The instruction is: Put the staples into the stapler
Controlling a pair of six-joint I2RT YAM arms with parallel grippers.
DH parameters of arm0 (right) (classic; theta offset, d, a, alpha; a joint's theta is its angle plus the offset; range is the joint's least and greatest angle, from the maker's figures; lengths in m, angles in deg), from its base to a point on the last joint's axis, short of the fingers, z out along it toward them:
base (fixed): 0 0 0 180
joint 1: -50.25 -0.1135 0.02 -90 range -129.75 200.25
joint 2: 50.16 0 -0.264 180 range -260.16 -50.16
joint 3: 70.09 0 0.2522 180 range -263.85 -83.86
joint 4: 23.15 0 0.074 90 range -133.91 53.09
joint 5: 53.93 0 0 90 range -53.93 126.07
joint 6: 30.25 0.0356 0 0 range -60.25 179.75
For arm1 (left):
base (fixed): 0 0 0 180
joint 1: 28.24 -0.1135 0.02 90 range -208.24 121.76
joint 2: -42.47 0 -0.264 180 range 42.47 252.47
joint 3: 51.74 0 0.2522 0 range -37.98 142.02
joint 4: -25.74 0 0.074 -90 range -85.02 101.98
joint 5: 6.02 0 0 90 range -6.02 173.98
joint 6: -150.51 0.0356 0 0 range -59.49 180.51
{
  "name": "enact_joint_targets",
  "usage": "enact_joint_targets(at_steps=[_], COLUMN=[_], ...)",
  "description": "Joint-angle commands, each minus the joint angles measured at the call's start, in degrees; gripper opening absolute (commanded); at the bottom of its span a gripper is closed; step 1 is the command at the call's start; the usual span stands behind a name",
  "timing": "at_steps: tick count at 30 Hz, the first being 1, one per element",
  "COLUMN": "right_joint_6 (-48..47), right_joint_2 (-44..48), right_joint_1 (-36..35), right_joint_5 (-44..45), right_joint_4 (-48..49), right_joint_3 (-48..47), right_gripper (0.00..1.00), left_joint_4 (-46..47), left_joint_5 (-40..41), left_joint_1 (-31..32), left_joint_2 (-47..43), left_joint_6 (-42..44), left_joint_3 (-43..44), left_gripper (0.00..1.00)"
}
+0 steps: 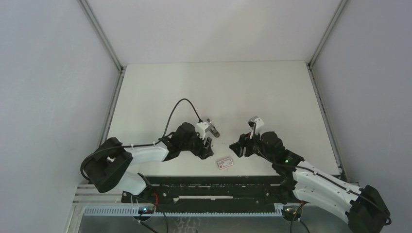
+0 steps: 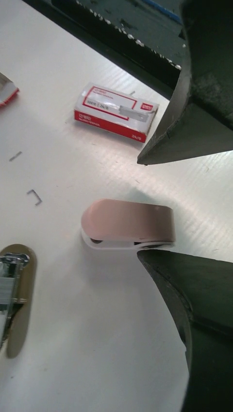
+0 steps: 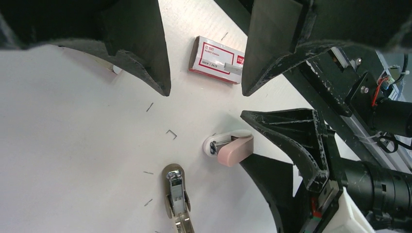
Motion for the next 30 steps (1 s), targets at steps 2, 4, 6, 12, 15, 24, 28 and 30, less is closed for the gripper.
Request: enact_joint_targets(at_steps=[2,4,6,12,15,24,28,30], right_joint_6=[0.41,0.52,0.50,0.58,1.17,16.25,27.01,30.50], right_joint_2=[0.79,0.79,0.79,1.62,1.76,0.85,-1.42,-2.85], right_joint_1=[0.77,1.05,1.25,1.66,1.93,6.08,5.86,4.53], right_joint_5=[-0.67,-0.80,-1.06,-1.25,-2.94,-8.83,-13.12,-13.11], right_joint_4=[1.58,1.72,1.95,2.33,3.17,7.38,13.66,15.57], right_joint_3=[0.36,0.44,0.60,1.02,1.04,1.89,2.72,2.80], right_gripper=[0.56,0.56,0.56,0.59,0.71,0.76,0.80,0.80], left_joint_4=[-3.33,-3.75,-4.15,-5.71,-5.86,0.62,8.01,8.87], left_joint_5=[8.54,10.71,12.43,15.35,14.64,9.12,2.82,0.97], left_joint_1=[2.59,3.70,4.44,6.19,6.25,7.78,8.09,8.18], left_joint_2=[-3.16,-3.14,-2.76,-1.72,-0.16,-6.13,-11.17,-12.26], left_joint_6=[2.03,2.16,2.22,3.23,3.59,5.51,4.78,4.46], left_joint_3=[-0.79,-0.80,-0.48,0.69,1.55,1.10,-0.86,-1.10], left_gripper=[0.66,0.64,0.60,0.44,0.30,0.00,0.00,0.00])
